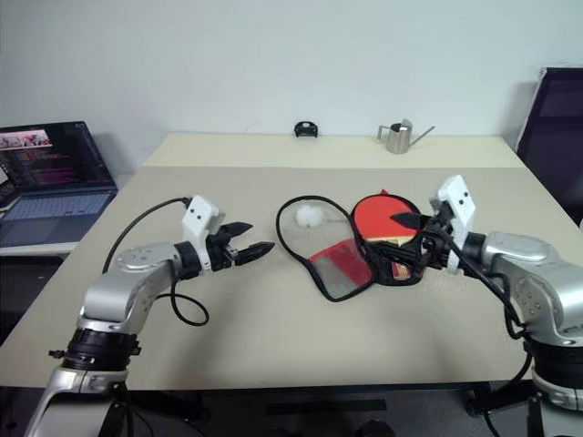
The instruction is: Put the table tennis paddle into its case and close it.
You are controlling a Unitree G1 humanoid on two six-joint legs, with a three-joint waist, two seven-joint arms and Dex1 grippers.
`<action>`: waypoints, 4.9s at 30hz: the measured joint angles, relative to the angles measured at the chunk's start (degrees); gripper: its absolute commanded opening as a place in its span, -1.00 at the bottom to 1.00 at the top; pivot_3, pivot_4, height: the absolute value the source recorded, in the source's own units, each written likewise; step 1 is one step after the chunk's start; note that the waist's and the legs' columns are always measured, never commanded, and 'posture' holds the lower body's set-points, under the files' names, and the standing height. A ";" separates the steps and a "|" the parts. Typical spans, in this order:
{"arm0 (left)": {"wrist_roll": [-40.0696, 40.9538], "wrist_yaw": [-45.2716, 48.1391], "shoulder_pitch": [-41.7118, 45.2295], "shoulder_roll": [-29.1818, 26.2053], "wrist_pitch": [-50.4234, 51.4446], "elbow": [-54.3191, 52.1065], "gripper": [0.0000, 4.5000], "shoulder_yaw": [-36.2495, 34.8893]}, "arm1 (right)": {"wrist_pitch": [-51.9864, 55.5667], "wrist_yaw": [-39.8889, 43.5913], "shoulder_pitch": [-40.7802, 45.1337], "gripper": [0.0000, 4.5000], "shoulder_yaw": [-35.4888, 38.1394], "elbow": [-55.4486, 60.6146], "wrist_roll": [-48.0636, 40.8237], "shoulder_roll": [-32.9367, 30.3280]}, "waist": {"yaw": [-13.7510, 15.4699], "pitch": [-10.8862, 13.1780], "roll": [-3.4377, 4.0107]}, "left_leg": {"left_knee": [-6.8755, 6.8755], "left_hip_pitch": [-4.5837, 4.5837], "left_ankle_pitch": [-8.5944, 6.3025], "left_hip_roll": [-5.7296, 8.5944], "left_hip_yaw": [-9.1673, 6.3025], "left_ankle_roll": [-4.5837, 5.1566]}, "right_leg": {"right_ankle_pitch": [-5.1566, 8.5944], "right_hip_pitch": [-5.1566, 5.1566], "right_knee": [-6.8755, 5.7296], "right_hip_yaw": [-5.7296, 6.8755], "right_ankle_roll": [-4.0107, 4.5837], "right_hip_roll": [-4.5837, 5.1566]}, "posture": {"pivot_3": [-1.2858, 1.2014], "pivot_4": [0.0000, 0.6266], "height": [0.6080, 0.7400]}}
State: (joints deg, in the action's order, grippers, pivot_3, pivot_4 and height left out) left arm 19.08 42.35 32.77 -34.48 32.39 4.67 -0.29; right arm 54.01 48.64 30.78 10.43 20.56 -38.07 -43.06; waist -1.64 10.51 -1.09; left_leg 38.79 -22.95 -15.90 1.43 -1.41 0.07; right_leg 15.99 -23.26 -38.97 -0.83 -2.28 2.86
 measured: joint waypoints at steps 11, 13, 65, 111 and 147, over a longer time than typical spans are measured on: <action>-4.17 -1.77 3.46 3.58 -0.37 10.00 0.78 1.62 | -3.33 3.76 0.22 0.99 -0.67 -1.04 -0.21 -3.31 | 0.19 0.01 -0.02 | 0.02 -0.01 0.00 0.01 0.00 0.00 | 0.00 0.00 -0.01 0.01 0.00 0.02 | 0.03 -0.52 1.00; -5.59 -2.51 4.75 4.79 -1.47 13.97 0.78 2.30 | -3.63 4.38 0.22 0.99 -0.69 -1.32 -0.25 -4.15 | 0.23 0.01 -0.02 | 0.03 -0.01 0.00 0.02 0.00 0.00 | 0.00 0.00 0.00 0.01 0.00 0.02 | 0.03 -0.52 1.00; -9.40 -1.70 25.78 27.30 -14.31 39.67 0.78 2.37 | -9.53 7.01 -4.43 0.99 6.51 -7.65 2.65 -14.38 | 1.66 0.08 -0.16 | 0.08 -0.06 0.02 0.07 0.04 -0.03 | 0.00 -0.01 -0.01 0.04 -0.01 0.06 | 0.03 -0.52 1.00; -0.44 13.51 7.15 9.29 -3.44 -0.40 0.78 -0.97 | -15.04 -9.58 9.98 0.99 -7.77 -42.21 18.99 3.17 | 1.03 0.07 -0.14 | 0.13 0.03 0.04 0.00 0.10 -0.07 | -0.02 0.00 -0.10 -0.04 0.01 -0.01 | 0.03 -0.52 1.00; 2.11 10.89 6.49 5.60 -1.69 -2.58 0.78 -1.58 | -28.43 -4.78 24.12 0.45 -12.16 -74.75 33.72 12.34 | -0.75 0.02 -0.16 | 0.10 0.16 0.06 -0.01 0.15 -0.10 | -0.05 0.07 -0.14 -0.08 0.05 0.00 | 0.03 -0.52 1.00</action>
State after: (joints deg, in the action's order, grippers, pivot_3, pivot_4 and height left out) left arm 21.18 53.25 39.26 -28.89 30.70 2.09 -1.87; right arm 25.58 43.86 54.90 -1.73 -54.19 -4.35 -30.72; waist -2.39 10.54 -1.25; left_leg 38.89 -22.78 -15.85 1.42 -1.27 -0.04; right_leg 15.94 -23.20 -39.10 -0.91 -2.23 2.85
